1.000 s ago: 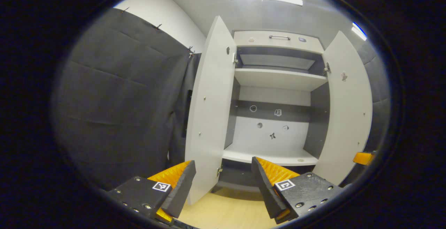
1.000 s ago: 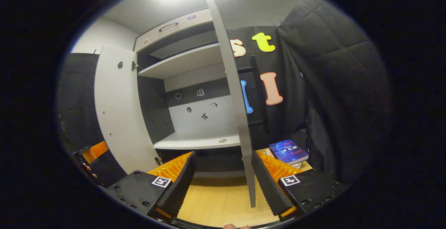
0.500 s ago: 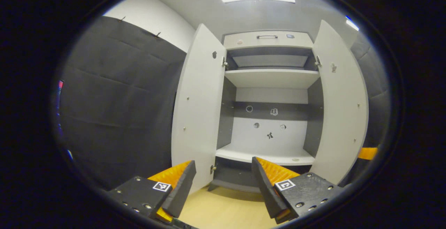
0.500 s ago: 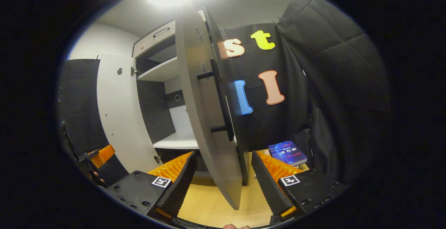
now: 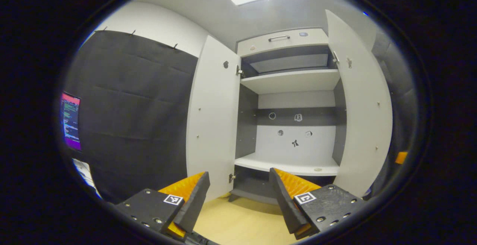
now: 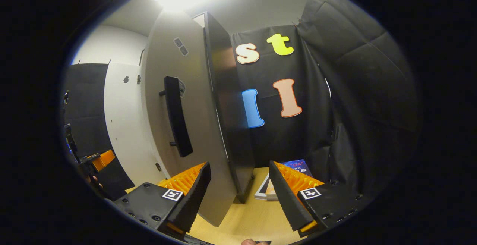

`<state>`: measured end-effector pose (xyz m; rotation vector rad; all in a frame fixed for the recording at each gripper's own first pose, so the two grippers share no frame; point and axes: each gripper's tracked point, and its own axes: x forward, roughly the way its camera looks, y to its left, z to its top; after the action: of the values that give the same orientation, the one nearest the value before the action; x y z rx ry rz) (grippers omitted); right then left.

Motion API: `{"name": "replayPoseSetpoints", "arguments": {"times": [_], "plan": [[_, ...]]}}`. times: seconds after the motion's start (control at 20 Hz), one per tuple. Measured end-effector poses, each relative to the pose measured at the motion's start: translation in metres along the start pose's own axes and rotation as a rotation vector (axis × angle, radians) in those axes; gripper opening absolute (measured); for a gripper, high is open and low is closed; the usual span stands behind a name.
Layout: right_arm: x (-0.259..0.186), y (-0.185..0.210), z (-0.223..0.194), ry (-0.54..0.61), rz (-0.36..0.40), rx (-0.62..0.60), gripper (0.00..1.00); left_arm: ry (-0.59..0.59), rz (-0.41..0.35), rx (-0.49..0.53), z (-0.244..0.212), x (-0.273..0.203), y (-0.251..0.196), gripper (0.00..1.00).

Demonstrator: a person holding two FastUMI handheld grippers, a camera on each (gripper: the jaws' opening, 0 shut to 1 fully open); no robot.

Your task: Open the right door of the double-door shoe cabinet with the right hand, and open the left door with the left hand.

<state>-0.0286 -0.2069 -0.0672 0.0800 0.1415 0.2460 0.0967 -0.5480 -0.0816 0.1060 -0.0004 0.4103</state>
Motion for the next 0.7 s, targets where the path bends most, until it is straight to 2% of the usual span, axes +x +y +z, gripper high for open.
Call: {"name": "replayPoseSetpoints", "arguments": {"times": [0.15,0.35,0.7], "plan": [[0.002,-0.018,-0.014,0.043,-0.013,0.038,0.98,-0.019,-0.026,0.038,0.003,-0.012,-0.018,0.92],[0.001,-0.034,-0.019,0.067,-0.029,0.046,0.98,-0.007,-0.039,0.039,-0.004,-0.024,-0.031,0.92],[0.002,-0.036,-0.026,0.094,-0.006,0.069,0.98,0.022,-0.026,0.06,-0.01,-0.035,-0.032,0.93]]}}
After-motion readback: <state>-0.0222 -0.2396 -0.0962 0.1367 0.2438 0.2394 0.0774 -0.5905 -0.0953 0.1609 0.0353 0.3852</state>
